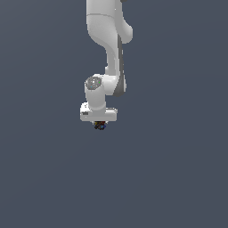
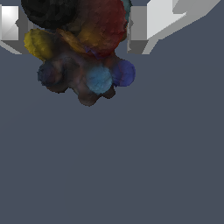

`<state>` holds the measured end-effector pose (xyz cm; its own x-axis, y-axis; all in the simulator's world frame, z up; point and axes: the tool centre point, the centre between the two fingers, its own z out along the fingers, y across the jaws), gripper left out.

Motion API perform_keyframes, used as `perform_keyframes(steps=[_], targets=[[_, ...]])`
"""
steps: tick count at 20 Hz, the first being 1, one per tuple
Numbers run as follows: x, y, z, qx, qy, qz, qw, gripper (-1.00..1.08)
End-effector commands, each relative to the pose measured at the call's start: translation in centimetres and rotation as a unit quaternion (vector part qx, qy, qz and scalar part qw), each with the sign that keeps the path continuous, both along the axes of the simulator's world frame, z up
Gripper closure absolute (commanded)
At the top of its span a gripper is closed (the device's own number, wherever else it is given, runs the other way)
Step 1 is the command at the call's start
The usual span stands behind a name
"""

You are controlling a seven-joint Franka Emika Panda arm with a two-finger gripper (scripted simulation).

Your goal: Pick up the object and move it to a goal position.

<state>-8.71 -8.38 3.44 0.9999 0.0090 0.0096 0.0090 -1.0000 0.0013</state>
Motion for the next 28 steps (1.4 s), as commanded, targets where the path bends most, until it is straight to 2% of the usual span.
perform_keyframes(steps=[1, 7, 12, 28], targets=[[0.0, 0.0, 0.0, 0.000, 0.000, 0.000, 1.0000, 1.08], [0.2, 1.2, 1.3, 0.000, 0.000, 0.000, 1.0000, 1.08], [0.7, 3.7, 3.8, 0.000, 0.001, 0.000, 1.0000, 1.08], [3.2, 16.9, 17.5, -0.001, 0.002, 0.000, 1.0000, 1.08]])
